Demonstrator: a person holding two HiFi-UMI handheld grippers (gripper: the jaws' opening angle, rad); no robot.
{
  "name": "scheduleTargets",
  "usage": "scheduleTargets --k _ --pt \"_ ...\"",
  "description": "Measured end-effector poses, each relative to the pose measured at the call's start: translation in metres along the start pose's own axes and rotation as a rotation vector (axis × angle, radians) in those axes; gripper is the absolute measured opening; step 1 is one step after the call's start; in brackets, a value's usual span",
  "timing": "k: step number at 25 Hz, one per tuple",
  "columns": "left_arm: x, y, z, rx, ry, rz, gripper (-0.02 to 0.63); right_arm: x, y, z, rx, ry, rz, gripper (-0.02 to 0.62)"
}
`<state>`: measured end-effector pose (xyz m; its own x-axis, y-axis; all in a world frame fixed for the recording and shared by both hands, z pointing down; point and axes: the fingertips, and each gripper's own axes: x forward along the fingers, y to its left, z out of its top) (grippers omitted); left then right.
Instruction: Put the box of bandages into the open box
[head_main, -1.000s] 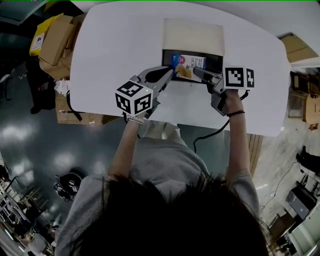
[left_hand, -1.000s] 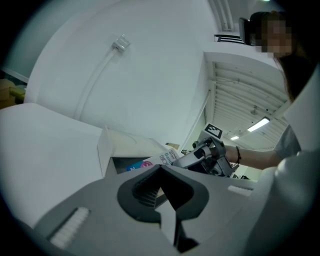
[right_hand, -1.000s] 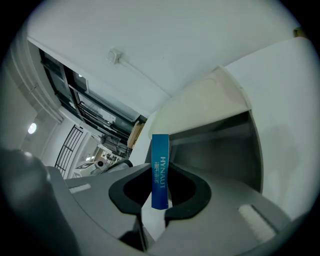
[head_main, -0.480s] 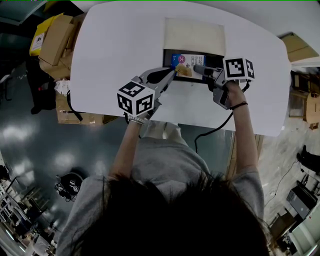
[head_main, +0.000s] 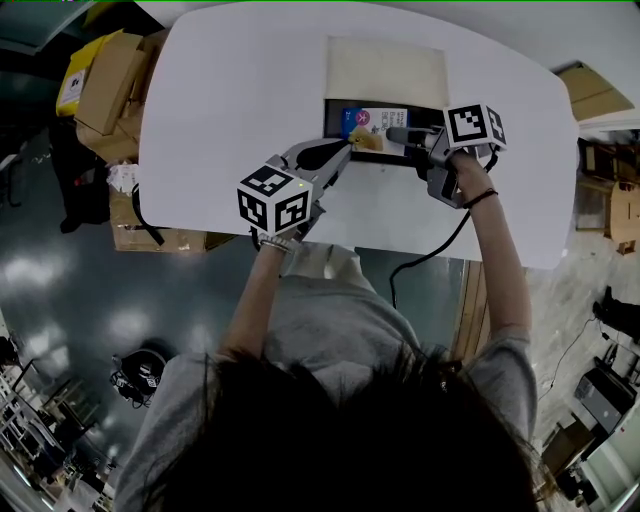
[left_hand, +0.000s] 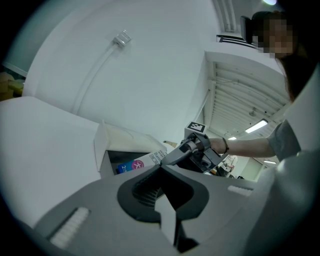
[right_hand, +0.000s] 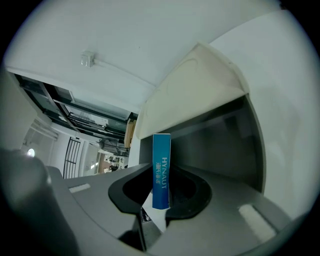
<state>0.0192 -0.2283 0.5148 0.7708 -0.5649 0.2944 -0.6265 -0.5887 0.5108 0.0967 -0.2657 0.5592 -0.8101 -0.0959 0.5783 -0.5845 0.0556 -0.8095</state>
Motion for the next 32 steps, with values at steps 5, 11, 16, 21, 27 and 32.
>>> scheduleTargets --k 5,11,16,21,27,32 --pt "0.0 -0.001 -0.001 0.0 -0.001 -0.005 -0.006 0.001 -0.005 0.003 0.026 0.001 -0.022 0.097" --pt "-0.002 -0.003 -0.001 -0.006 -0.002 -0.011 -0.006 0.0 -0.007 0.004 0.008 -0.003 -0.072 0.108" --pt "-0.001 -0.005 -0.002 -0.008 -0.001 -0.018 -0.006 0.002 -0.012 0.005 -0.016 0.016 -0.131 0.131" --pt "-0.002 -0.004 -0.001 -0.007 -0.003 -0.021 -0.006 0.007 -0.016 0.004 -0.058 0.04 -0.199 0.168" --pt "-0.002 -0.004 -0.001 -0.009 -0.002 -0.02 -0.006 0.01 -0.024 0.004 -0.095 0.067 -0.279 0.179" --pt "-0.005 -0.003 -0.003 -0.009 -0.003 -0.017 -0.006 0.013 -0.03 0.002 -0.132 0.085 -0.346 0.233"
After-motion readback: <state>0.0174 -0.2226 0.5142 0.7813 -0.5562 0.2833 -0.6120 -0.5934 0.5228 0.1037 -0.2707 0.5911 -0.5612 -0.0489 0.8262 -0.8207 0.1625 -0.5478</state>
